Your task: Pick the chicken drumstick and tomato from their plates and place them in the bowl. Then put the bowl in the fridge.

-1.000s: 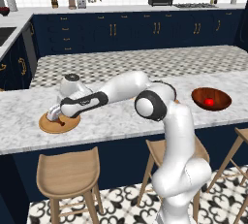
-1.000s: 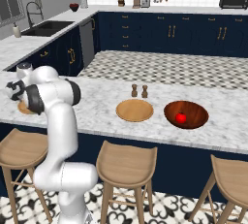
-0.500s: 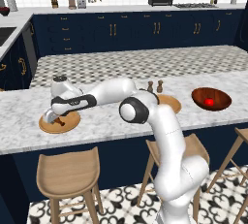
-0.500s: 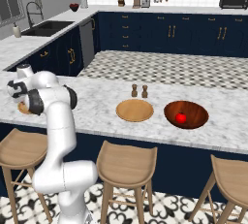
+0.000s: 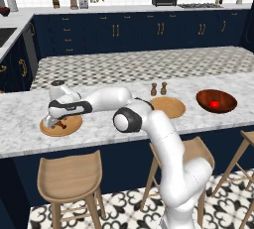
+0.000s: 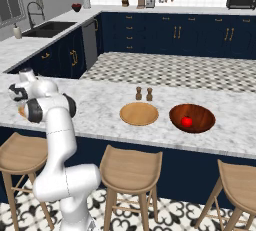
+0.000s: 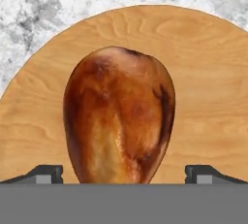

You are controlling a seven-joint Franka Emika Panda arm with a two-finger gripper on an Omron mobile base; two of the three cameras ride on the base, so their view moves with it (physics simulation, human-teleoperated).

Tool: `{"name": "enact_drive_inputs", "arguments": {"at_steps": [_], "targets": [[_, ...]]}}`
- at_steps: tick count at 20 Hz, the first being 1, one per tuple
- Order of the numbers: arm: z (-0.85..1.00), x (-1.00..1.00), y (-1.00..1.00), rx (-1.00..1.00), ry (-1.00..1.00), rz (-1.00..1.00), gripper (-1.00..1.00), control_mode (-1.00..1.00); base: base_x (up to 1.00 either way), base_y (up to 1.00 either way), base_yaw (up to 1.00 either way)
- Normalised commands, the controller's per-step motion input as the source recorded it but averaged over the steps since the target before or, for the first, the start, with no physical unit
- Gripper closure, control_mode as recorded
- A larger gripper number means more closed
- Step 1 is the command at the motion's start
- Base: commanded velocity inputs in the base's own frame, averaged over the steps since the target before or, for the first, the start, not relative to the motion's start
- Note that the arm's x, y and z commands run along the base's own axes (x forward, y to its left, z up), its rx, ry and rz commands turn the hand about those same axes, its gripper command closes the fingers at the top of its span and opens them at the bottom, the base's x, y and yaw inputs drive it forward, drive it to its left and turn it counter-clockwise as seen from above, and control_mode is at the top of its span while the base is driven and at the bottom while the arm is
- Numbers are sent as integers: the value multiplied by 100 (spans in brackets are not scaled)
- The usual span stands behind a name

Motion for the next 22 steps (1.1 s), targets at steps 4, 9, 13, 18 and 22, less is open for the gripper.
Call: {"name": "enact_drive_inputs", "arguments": {"at_steps": [4, 9, 13, 18, 22], "targets": [[-34, -2, 0, 0, 0, 3, 100, -100, 0, 0, 0], [-7, -11, -36, 0, -1, 3, 100, -100, 0, 0, 0], [-8, -7, -48, 2, -2, 6, 100, -100, 0, 0, 0], [10, -27, -59, 7, -6, 10, 100, -100, 0, 0, 0], [66, -87, -71, 13, -15, 11, 100, -100, 0, 0, 0]]}}
